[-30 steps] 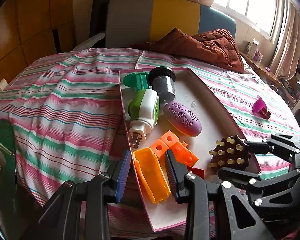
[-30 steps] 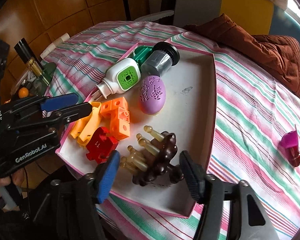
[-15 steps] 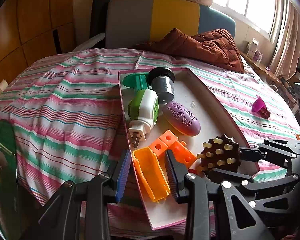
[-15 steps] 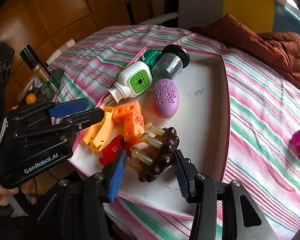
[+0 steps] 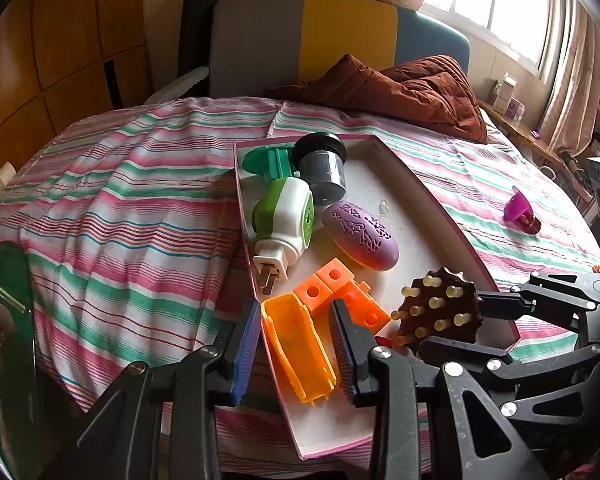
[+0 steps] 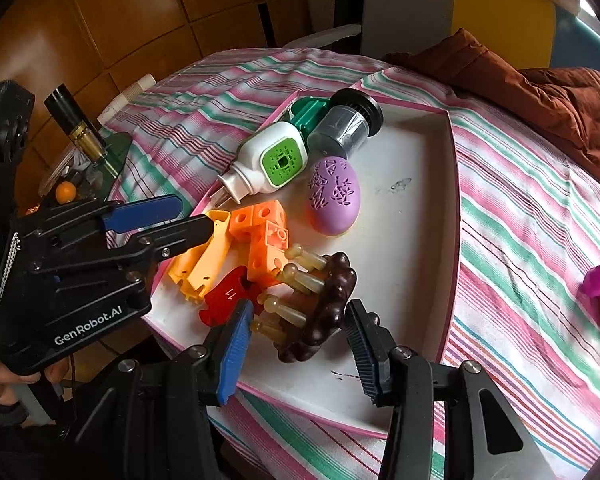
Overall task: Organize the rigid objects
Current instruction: 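Lower the brown peg toy into the tray and open the right gripper, then move both tools back toward the pink cup and red cylinder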
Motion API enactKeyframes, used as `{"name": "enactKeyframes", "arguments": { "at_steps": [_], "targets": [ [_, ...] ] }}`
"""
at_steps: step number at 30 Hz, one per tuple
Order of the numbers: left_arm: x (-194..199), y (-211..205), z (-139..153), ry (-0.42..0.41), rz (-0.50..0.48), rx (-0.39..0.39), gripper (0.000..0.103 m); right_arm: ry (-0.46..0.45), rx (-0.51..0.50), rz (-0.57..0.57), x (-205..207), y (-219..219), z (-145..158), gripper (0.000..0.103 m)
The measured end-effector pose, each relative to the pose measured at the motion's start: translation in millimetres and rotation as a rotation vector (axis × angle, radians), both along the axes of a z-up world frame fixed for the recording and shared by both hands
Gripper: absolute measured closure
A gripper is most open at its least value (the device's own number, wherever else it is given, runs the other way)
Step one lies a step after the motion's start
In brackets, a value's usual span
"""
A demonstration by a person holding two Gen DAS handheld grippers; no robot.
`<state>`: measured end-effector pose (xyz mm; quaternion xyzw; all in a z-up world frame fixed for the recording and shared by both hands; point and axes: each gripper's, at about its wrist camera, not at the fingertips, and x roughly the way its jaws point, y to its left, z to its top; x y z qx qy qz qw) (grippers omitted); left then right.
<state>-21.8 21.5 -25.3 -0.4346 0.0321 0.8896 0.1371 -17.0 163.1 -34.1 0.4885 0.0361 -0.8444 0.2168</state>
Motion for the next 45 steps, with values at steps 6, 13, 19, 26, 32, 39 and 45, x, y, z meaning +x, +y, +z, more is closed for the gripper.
{"name": "enactKeyframes", "arguments": {
  "at_steps": [6, 13, 19, 26, 32, 39, 45],
  "targets": [
    [0.2, 3.0, 0.2, 0.001, -0.005, -0.008, 0.068, 0.007, -0.019, -0.014, -1.2, 10.1, 6.7, 0.043],
    [-0.3, 5.3, 0.4, -0.002, -0.012, -0.016, 0.068, 0.023, -0.024, -0.026, -0.3, 22.9, 15.5, 0.039],
    [0.5, 9.2, 2.8, 0.004, -0.018, -0.020, 0.068, 0.038, -0.028, -0.055, 0.9, 37.3, 21.8, 0.039],
    [-1.0, 18.0, 7.2, 0.014, -0.033, -0.021, 0.068, 0.072, 0.001, -0.141, -2.9, 70.0, 33.7, 0.036],
    [-2.3, 27.8, 10.2, 0.020, -0.055, -0.025, 0.068, 0.089, 0.047, -0.241, -12.1, 106.4, 37.0, 0.034],
    [-6.4, 40.1, 15.7, 0.028, -0.080, -0.026, 0.068, 0.118, 0.137, -0.409, -24.2, 167.9, 39.6, 0.034],
    [-8.5, 55.1, 17.6, 0.025, -0.115, -0.027, 0.068, 0.143, 0.140, -0.675, -20.6, 245.2, 33.6, 0.028]
  ]
}}
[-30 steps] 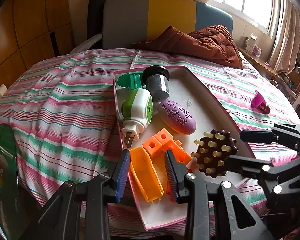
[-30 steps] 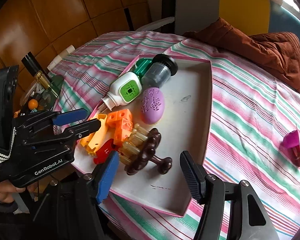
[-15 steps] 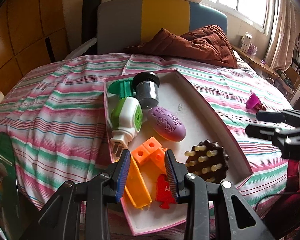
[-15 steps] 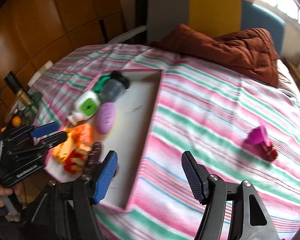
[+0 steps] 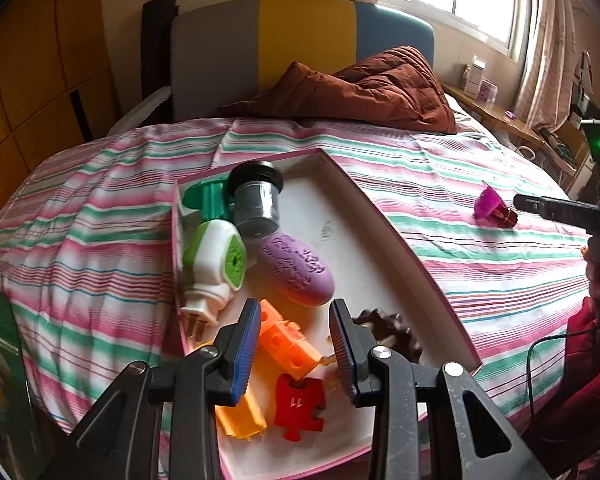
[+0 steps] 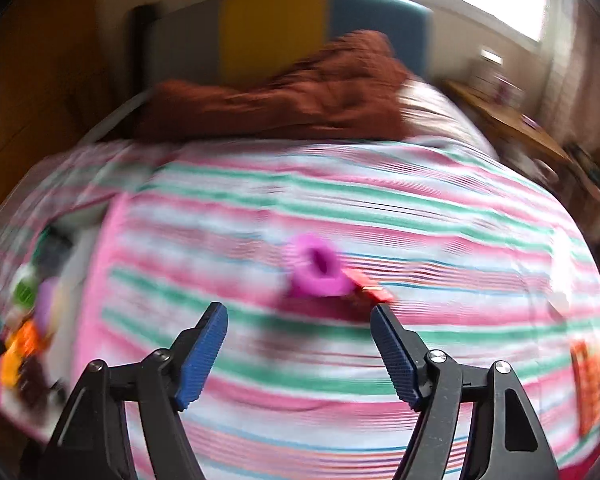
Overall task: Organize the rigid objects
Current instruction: 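Move both tools back toward the pink cup and red cylinder, then grasp the pink flared cup by its base with the left gripper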
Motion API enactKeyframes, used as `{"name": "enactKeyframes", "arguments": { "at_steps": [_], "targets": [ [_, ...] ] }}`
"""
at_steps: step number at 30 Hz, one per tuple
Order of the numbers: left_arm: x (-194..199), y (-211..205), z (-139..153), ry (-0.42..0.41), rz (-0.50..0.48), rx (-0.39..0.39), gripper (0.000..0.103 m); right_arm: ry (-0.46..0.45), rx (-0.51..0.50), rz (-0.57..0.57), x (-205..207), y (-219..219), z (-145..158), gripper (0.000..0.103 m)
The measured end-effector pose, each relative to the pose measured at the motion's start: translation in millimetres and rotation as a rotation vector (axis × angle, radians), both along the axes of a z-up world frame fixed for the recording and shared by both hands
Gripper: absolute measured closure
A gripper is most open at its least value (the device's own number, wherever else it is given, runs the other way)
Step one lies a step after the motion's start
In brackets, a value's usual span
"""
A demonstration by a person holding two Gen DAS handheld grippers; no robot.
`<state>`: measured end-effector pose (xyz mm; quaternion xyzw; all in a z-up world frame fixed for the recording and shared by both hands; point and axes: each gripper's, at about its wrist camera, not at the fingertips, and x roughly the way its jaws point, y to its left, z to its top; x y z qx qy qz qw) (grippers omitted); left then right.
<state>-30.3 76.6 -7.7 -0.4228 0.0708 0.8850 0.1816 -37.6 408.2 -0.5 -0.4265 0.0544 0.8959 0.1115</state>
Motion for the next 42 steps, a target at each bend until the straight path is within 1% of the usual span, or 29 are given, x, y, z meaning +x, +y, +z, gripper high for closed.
{"name": "enactKeyframes", "arguments": {
  "at_steps": [2, 4, 6, 8, 11, 13, 16, 21, 24, 31, 34, 37, 40, 41, 42],
  "targets": [
    [-0.7, 5.6, 1.4, -0.002, -0.011, 0.002, 0.068, 0.004, -0.039, -0.132, 5.9, 29.6, -7.7, 0.028],
    [-1.1, 12.6, 3.2, 0.002, -0.023, 0.001, 0.068, -0.035, -0.071, -0.250, 8.2, 54.6, -13.7, 0.028],
    [-1.1, 19.2, 4.2, 0.002, -0.035, 0.006, 0.068, -0.028, -0.091, -0.305, 10.7, 70.1, -13.8, 0.028],
    [-1.4, 27.2, 5.1, 0.000, -0.049, 0.008, 0.068, -0.042, -0.114, -0.341, 11.0, 78.6, -16.3, 0.028],
    [-1.5, 42.3, 8.5, 0.005, -0.077, 0.004, 0.068, -0.067, -0.149, -0.345, 11.4, 81.1, -21.0, 0.028],
    [-1.2, 53.9, 13.6, 0.015, -0.099, 0.010, 0.068, -0.073, -0.143, -0.342, 10.9, 78.3, -21.4, 0.023],
    [-0.8, 69.7, 20.0, 0.029, -0.132, 0.014, 0.068, -0.074, -0.140, -0.344, 12.4, 77.0, -21.0, 0.022],
    [-0.6, 99.1, 24.8, 0.030, -0.180, 0.020, 0.068, -0.071, -0.166, -0.356, 14.3, 81.1, -19.7, 0.022],
    [-1.9, 118.2, 23.0, 0.013, -0.215, 0.020, 0.068, -0.054, -0.184, -0.369, 15.5, 84.4, -16.9, 0.022],
    [-1.2, 175.7, 10.0, 0.008, -0.316, -0.038, 0.068, -0.004, -0.284, -0.429, 26.4, 99.1, -11.5, 0.021],
    [-7.6, 196.3, -0.6, -0.024, -0.352, -0.047, 0.068, 0.013, -0.312, -0.442, 28.5, 102.8, -10.0, 0.021],
    [-17.0, 217.0, -9.3, -0.061, -0.385, -0.041, 0.063, 0.026, -0.332, -0.449, 29.1, 105.4, -8.8, 0.020],
    [-25.5, 238.0, -18.0, -0.078, -0.421, -0.040, 0.061, 0.034, -0.357, -0.451, 29.1, 107.2, -9.1, 0.020],
    [-27.6, 243.1, -20.1, -0.079, -0.430, -0.041, 0.058, 0.034, -0.363, -0.452, 28.7, 107.3, -9.5, 0.020],
    [-30.1, 250.7, -24.4, -0.075, -0.443, -0.049, 0.053, 0.034, -0.371, -0.451, 28.7, 107.5, -10.0, 0.020]
  ]
}}
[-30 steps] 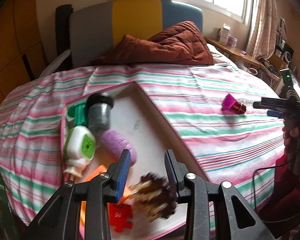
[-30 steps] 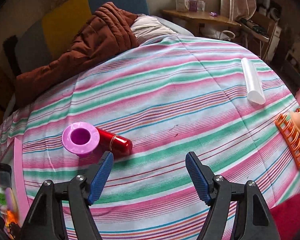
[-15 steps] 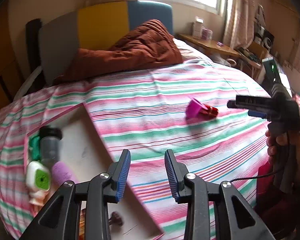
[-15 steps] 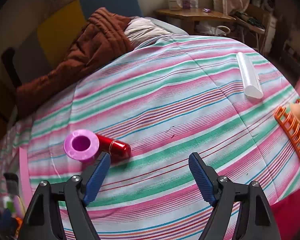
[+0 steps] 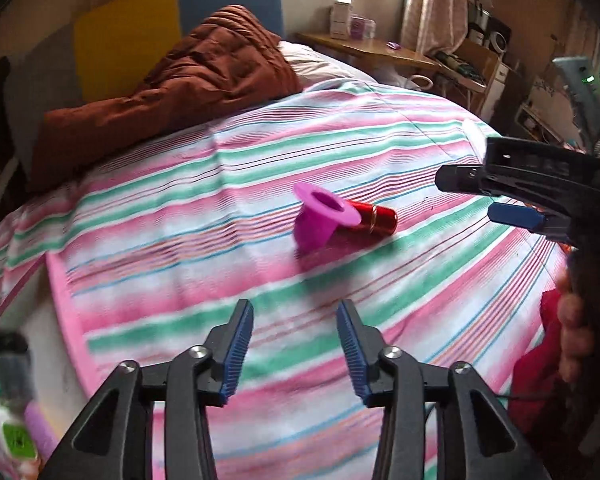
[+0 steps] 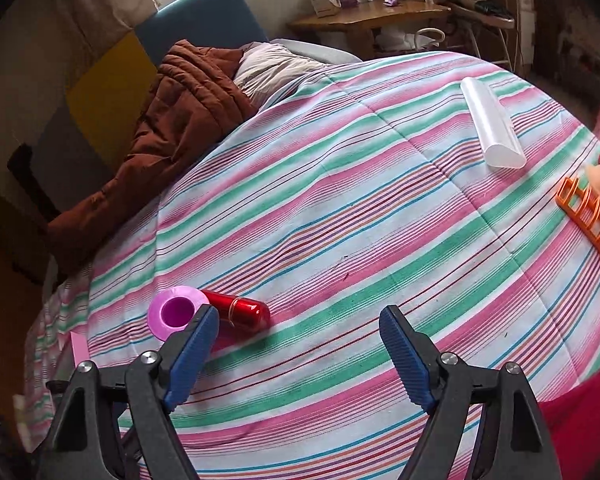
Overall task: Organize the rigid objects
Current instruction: 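Grasp the pink flared cup by its base with the left gripper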
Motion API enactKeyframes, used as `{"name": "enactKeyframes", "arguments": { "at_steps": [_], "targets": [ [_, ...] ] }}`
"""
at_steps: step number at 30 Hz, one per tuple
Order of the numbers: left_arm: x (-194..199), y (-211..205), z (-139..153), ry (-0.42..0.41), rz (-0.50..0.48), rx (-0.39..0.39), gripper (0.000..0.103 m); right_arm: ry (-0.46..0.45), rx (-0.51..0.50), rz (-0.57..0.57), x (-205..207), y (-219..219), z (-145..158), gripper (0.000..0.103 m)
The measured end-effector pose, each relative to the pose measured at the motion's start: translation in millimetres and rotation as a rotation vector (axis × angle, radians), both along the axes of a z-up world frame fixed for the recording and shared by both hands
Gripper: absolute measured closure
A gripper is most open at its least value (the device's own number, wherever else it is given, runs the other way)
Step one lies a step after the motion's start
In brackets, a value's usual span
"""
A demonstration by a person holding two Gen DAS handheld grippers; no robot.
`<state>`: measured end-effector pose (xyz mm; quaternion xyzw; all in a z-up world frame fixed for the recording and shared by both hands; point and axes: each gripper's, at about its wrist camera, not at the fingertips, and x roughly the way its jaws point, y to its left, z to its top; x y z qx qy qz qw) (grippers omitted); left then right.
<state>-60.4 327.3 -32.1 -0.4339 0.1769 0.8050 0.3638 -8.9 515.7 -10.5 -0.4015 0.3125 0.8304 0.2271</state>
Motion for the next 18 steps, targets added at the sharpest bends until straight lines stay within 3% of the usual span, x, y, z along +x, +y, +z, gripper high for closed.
{"name": "enactKeyframes", "arguments": {
  "at_steps": [6, 18],
  "targets": [
    [-9.4, 32.6, -17.6, 0.031, -0.045, -0.040, 0.048, 0.012, -0.039, -0.001, 0.5, 2.0, -1.8, 0.020],
    [-37.5, 74.9, -39.2, 0.069, -0.096, -0.012, 0.048, 0.019, -0.082, -0.003, 1.8, 4.4, -5.4, 0.019]
  ]
}}
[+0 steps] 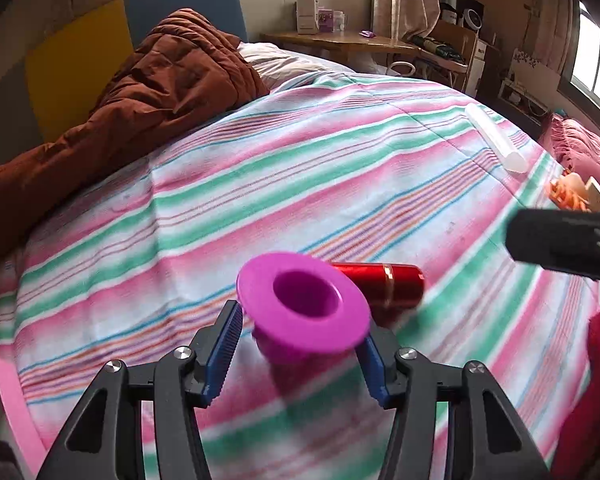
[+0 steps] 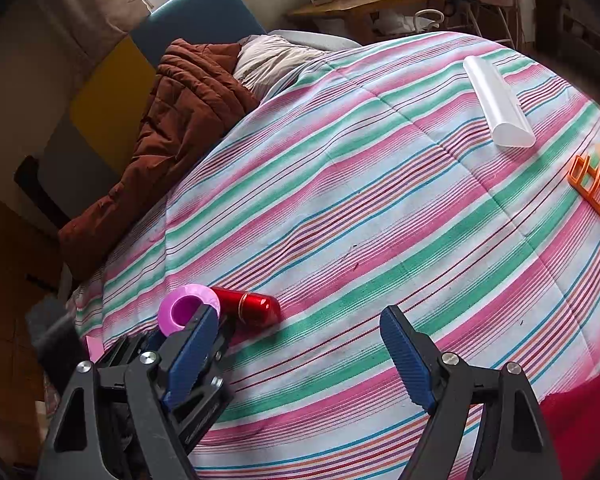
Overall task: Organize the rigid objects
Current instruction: 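Grasp the pink flared cup by its base with the left gripper, then grasp the red cylinder with the right gripper while the left holds the pink cup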
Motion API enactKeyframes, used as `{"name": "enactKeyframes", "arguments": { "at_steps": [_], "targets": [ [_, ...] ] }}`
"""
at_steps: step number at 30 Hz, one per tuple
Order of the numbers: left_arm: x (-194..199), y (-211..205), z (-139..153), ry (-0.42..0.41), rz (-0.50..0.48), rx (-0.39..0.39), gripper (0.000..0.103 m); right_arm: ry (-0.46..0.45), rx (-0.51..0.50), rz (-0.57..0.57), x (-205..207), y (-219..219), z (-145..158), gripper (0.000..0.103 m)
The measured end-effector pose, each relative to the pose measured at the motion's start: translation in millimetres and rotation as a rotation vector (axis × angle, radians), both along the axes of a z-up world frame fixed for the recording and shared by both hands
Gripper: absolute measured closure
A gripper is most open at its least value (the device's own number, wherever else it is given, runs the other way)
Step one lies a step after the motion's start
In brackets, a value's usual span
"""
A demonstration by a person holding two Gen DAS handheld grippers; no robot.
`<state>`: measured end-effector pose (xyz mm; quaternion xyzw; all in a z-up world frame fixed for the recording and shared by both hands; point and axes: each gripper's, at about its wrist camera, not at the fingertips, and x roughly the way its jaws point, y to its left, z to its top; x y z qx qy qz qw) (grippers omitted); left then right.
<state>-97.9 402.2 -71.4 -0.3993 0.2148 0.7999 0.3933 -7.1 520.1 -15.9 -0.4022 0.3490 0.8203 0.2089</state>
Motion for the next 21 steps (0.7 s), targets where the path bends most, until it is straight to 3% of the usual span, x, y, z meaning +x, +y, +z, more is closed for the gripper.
{"name": "enactKeyframes", "arguments": {
  "at_steps": [1, 2, 5, 15, 21],
  "targets": [
    [-1.9, 1.2, -1.1, -0.005, 0.000, 0.015, 0.052, -0.002, 0.001, 0.001, -0.3, -0.3, -0.4, 0.019],
    [-2.2, 1.8, -1.1, 0.003, 0.004, 0.021, 0.069, -0.006, 0.004, 0.002, -0.8, -0.6, -0.9, 0.019],
    [-1.1, -1.5, -0.3, -0.017, 0.016, 0.051, 0.068, -0.013, 0.009, 0.010, -1.9, -1.7, -2.4, 0.019],
    [34.8, -33.5, 33.0, 0.051, 0.075, 0.109, 0.068, -0.040, 0.027, 0.016, -3.8, -3.5, -5.7, 0.019],
    [50.5, -51.2, 39.9, 0.026, 0.094, 0.098, 0.068, -0.063, 0.039, 0.014, -5.4, -3.7, -9.8, 0.019]
  ]
}}
